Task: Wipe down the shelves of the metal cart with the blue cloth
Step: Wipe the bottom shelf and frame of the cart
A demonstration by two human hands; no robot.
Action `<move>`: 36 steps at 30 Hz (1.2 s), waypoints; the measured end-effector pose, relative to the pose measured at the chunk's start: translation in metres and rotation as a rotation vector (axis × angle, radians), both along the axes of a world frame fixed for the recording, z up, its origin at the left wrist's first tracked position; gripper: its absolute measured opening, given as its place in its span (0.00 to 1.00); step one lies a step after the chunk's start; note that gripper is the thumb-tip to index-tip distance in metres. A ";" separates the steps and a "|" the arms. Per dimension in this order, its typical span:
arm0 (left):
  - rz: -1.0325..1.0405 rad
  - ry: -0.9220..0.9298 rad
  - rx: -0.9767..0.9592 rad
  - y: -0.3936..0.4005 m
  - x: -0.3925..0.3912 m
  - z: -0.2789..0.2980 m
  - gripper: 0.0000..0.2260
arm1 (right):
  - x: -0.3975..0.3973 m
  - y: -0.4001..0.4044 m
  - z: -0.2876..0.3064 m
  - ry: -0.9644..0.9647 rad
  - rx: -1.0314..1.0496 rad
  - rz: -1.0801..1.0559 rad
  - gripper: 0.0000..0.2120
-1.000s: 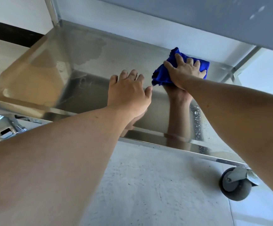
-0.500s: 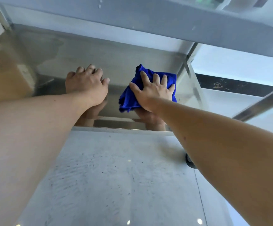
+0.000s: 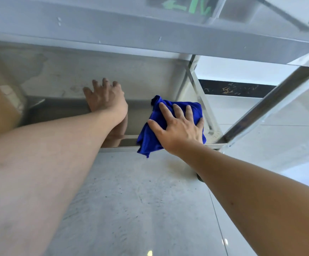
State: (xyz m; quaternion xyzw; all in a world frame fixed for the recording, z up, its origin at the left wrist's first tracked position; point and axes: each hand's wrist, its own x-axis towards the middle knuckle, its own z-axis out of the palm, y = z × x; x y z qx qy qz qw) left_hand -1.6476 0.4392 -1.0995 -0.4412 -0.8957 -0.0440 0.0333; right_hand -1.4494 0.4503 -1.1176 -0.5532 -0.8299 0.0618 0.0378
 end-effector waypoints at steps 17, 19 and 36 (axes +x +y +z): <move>-0.378 -0.023 0.176 0.028 0.033 -0.026 0.23 | -0.001 0.093 -0.002 -0.055 0.080 -0.155 0.37; -0.398 -0.035 0.181 0.026 0.031 -0.029 0.24 | -0.010 0.107 0.000 -0.044 0.075 -0.152 0.36; -0.396 -0.035 0.222 0.020 0.035 -0.031 0.23 | -0.063 0.184 0.005 0.131 0.171 -0.223 0.34</move>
